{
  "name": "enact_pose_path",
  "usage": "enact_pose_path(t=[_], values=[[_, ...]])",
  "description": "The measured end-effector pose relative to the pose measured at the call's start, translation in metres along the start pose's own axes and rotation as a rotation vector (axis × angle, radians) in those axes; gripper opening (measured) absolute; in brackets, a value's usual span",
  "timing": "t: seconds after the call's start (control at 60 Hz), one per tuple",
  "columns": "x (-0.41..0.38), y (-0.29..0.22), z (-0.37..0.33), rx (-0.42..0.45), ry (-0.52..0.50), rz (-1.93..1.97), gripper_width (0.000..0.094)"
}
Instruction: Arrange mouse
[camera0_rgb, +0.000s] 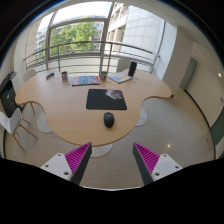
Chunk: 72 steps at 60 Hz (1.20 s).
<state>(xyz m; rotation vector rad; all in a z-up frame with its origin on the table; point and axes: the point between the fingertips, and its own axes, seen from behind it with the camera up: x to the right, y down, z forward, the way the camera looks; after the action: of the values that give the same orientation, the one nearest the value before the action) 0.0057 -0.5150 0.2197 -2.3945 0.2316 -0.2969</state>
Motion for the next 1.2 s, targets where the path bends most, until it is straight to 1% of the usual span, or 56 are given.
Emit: enact_pose_path(t=[0.117, 0.267, 0.4, 0.567, 0.633, 0.767, 0.883, 0.917, 0.95, 0.967, 0.983, 1.017, 1.033, 1.083, 1.2], values=[[0.004, 0.009, 0.004, -0.008, -0.007, 0.009, 0.0846], [0.014, 0.030, 0.028, -0.002, -0.028, 0.048, 0.0846], [0.015, 0.036, 0.084, 0.054, -0.044, 0.078, 0.0849], [0.013, 0.002, 0.178, 0.177, -0.047, 0.063, 0.0850], [0.005, -0.017, 0.216, 0.214, -0.068, 0.064, 0.0849], [-0.011, -0.043, 0.290, 0.224, -0.107, 0.064, 0.0848], [-0.018, -0.050, 0.340, 0.196, -0.132, 0.075, 0.0837], [-0.019, -0.047, 0.352, 0.177, -0.132, 0.070, 0.0815], [-0.019, -0.044, 0.362, 0.155, -0.133, 0.071, 0.0763], [-0.022, -0.043, 0.364, 0.140, -0.135, 0.074, 0.0725], [-0.023, -0.050, 0.364, 0.164, -0.133, 0.075, 0.0683], [-0.026, -0.052, 0.369, 0.175, -0.143, 0.063, 0.0558], [-0.026, -0.051, 0.369, 0.168, -0.143, 0.059, 0.0532], [-0.020, -0.059, 0.376, 0.177, -0.147, 0.038, 0.0510], [-0.027, -0.053, 0.369, 0.172, -0.150, 0.018, 0.0431]])
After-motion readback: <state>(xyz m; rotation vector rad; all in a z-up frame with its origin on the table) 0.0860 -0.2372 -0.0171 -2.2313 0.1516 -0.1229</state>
